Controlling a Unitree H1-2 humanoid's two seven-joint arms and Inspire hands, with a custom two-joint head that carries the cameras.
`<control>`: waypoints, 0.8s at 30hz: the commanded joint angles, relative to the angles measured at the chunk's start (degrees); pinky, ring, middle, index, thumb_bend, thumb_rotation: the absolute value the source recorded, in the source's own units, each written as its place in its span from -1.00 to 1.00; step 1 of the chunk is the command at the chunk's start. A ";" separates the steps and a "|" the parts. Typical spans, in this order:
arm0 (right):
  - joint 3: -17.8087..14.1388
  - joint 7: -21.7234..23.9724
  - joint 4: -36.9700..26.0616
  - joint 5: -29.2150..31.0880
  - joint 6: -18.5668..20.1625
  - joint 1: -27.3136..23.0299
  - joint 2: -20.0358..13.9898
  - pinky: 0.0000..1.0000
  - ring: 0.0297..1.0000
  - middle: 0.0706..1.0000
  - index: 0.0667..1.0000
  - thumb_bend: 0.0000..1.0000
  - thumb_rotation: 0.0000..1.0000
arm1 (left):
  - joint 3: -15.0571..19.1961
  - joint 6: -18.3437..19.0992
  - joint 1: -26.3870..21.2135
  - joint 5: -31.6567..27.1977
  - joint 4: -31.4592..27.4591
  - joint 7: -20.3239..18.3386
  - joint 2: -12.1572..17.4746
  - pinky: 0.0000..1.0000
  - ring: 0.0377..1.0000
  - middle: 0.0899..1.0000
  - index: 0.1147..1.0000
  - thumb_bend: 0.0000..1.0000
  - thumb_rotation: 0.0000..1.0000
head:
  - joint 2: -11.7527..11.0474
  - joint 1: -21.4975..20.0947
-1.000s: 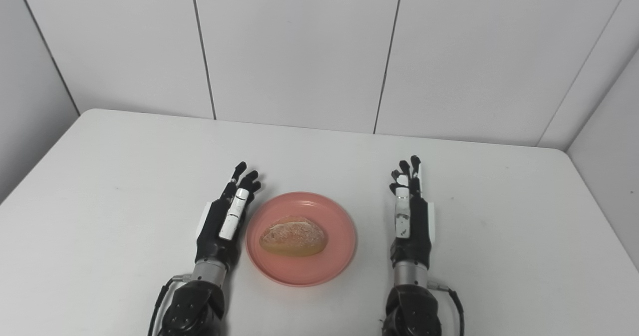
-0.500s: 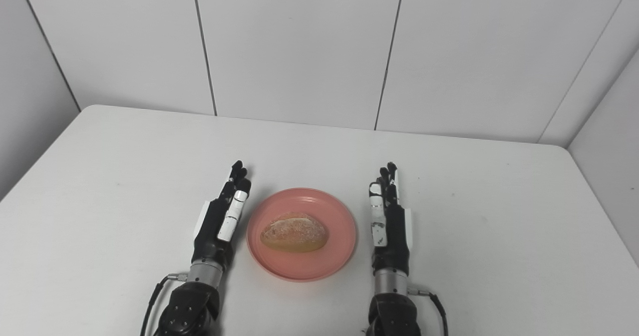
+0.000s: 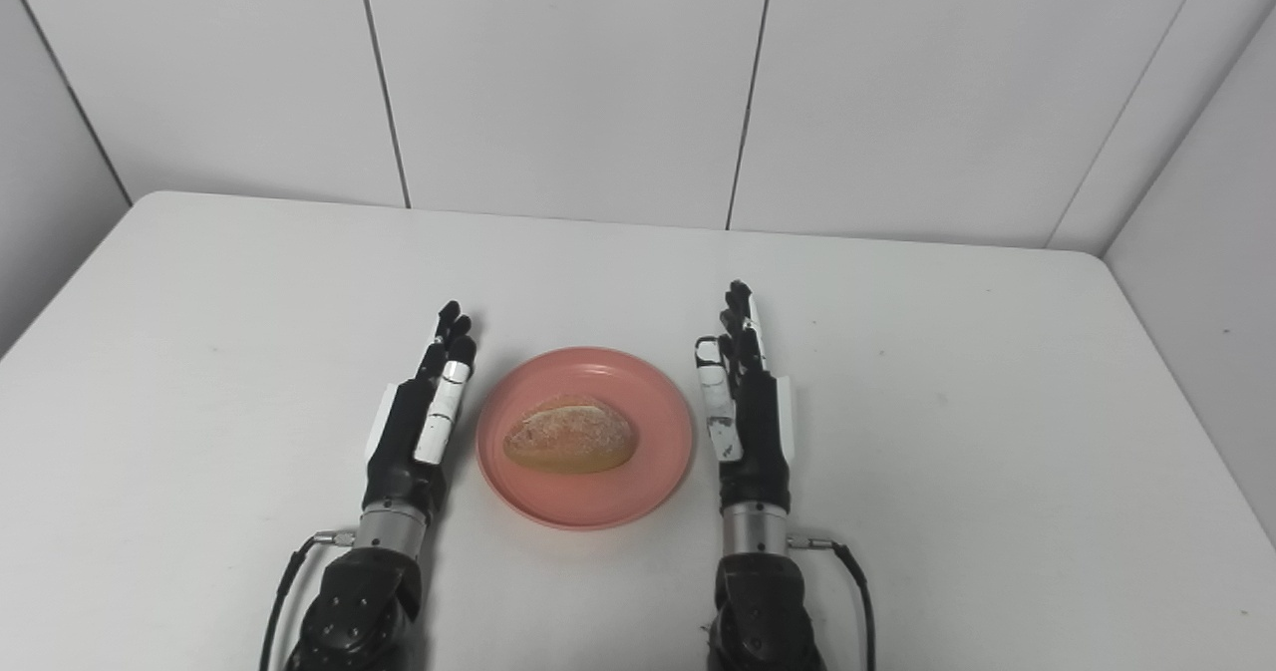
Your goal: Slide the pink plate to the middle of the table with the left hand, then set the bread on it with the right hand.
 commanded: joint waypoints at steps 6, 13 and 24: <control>0.15 -0.67 1.43 -0.60 -0.24 2.81 0.16 0.93 0.93 0.92 0.91 0.67 1.00 | -0.02 0.80 -1.46 0.00 -2.52 -0.19 0.52 1.00 1.00 1.00 1.00 0.42 0.85 | 0.93 -2.00; -0.23 -0.68 1.92 1.19 0.36 2.73 1.54 0.95 0.93 0.91 0.92 0.54 1.00 | 0.03 0.93 -1.65 -1.74 -2.71 -1.62 1.60 1.00 1.00 1.00 1.00 0.43 0.83 | 0.98 -3.44; -0.72 1.14 -0.02 5.06 2.91 3.55 1.47 0.97 0.92 0.92 0.93 0.61 1.00 | -0.09 1.22 -1.31 -1.10 -3.35 -0.53 0.27 1.00 1.00 1.00 1.00 0.45 0.81 | 1.00 -1.57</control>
